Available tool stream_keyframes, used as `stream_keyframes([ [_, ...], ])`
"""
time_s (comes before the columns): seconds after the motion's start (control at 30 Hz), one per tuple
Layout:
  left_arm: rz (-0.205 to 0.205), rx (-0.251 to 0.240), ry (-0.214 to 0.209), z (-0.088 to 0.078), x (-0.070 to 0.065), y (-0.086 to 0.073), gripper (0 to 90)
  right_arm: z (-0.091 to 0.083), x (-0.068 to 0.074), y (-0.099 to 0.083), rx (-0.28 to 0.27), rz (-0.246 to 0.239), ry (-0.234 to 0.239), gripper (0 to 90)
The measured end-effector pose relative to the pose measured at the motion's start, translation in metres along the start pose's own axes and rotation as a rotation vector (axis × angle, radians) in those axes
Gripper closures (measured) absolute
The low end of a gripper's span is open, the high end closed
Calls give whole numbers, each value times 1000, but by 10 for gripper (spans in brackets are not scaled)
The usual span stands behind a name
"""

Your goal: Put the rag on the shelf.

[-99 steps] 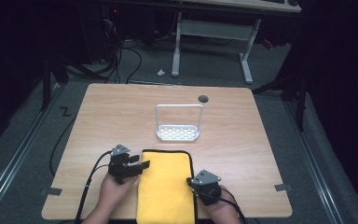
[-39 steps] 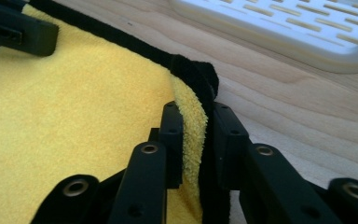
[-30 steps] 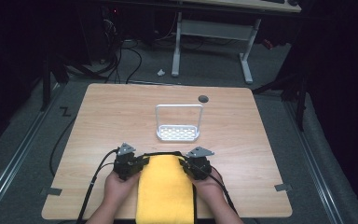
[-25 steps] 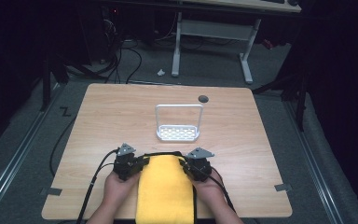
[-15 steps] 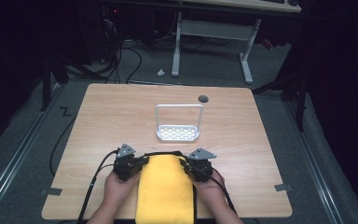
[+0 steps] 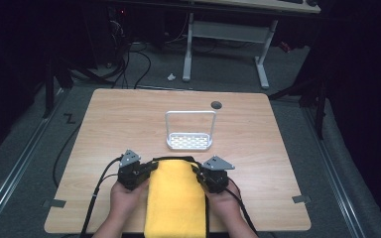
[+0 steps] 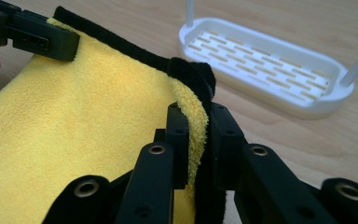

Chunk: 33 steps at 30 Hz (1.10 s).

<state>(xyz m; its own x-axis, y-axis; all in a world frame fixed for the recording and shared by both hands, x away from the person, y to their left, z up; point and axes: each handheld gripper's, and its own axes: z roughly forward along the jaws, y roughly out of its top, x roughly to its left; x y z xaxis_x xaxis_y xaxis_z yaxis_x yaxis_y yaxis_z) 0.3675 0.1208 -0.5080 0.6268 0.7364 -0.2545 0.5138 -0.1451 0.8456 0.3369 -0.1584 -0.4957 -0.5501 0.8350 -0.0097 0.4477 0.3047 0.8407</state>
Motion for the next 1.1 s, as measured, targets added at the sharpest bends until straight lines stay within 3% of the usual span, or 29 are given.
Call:
stream_keyframes([
  [0.1, 26, -41, 1, -7, -5, 8, 846, -5, 2, 4, -28, -8, -4, 808],
  [0.47, 39, -151, 5, -23, -22, 36, 847, -26, 0, 30, -116, -39, -21, 808],
  [1.1, 100, -285, 21, -42, -39, 99, 850, -53, -14, 84, -261, -59, -67, 807],
])
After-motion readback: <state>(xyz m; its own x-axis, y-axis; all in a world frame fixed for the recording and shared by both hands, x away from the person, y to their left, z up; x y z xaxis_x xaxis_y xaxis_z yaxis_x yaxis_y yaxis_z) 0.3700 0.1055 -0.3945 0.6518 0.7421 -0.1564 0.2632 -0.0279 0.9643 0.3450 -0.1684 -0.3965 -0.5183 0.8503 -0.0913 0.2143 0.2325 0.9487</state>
